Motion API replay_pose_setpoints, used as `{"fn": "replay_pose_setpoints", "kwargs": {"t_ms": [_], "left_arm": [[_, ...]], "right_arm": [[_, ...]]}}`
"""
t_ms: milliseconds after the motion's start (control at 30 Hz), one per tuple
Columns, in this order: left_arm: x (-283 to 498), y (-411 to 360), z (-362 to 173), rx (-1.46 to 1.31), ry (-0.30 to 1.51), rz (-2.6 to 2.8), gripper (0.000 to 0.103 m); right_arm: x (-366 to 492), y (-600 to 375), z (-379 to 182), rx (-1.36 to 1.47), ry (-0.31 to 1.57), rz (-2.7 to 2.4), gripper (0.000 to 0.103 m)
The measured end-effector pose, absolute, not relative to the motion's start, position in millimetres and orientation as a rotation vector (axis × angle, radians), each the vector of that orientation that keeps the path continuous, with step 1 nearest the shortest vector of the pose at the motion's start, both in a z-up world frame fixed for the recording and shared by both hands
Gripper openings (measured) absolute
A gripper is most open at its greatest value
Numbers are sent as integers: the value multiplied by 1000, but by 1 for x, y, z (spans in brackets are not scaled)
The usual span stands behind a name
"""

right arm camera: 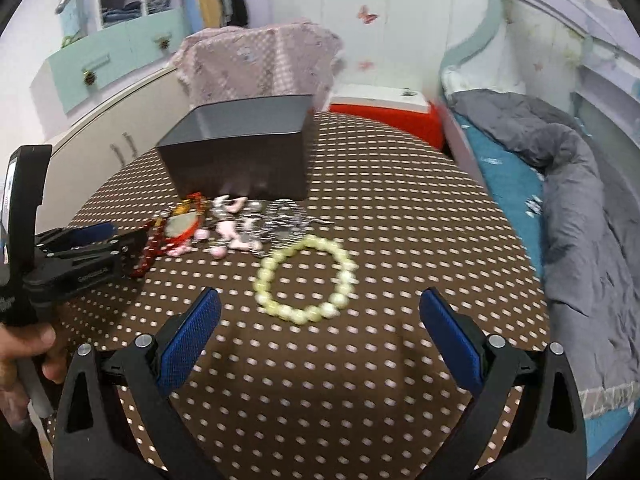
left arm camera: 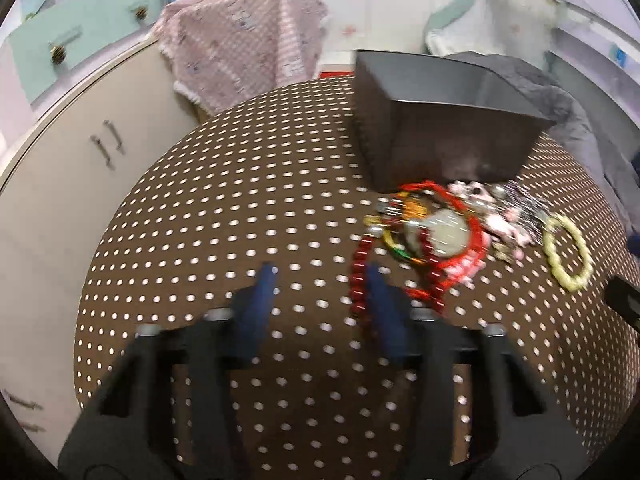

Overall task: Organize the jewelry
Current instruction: 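Grasp the red bead bracelet with left gripper while right grasps pale green bracelet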

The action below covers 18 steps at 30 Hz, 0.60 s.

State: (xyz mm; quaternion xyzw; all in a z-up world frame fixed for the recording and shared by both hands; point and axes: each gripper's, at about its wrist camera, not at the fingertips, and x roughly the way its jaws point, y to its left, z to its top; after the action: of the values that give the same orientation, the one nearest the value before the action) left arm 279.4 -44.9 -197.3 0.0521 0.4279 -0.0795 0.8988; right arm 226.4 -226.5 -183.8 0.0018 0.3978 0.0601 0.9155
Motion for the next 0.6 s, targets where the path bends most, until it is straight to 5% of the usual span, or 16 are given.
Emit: {"fn": "replay_pose_setpoints", "kwargs": {"t_ms": [100, 267, 300, 600], "left_arm": [[275, -47, -196, 81, 894, -209, 8], [269, -36, -191, 37, 894, -244, 8], [266, -33, -189, 31, 890, -249, 8], [238, -24, -145, -10, 805, -321, 8]], "right_arm": [[240, -212, -192, -38, 848, 180, 78], [248, -205, -207, -105, 885, 191, 28], [246, -205, -206, -107, 889, 198, 7], [201, -249, -162, 114, 839, 315, 8]]}}
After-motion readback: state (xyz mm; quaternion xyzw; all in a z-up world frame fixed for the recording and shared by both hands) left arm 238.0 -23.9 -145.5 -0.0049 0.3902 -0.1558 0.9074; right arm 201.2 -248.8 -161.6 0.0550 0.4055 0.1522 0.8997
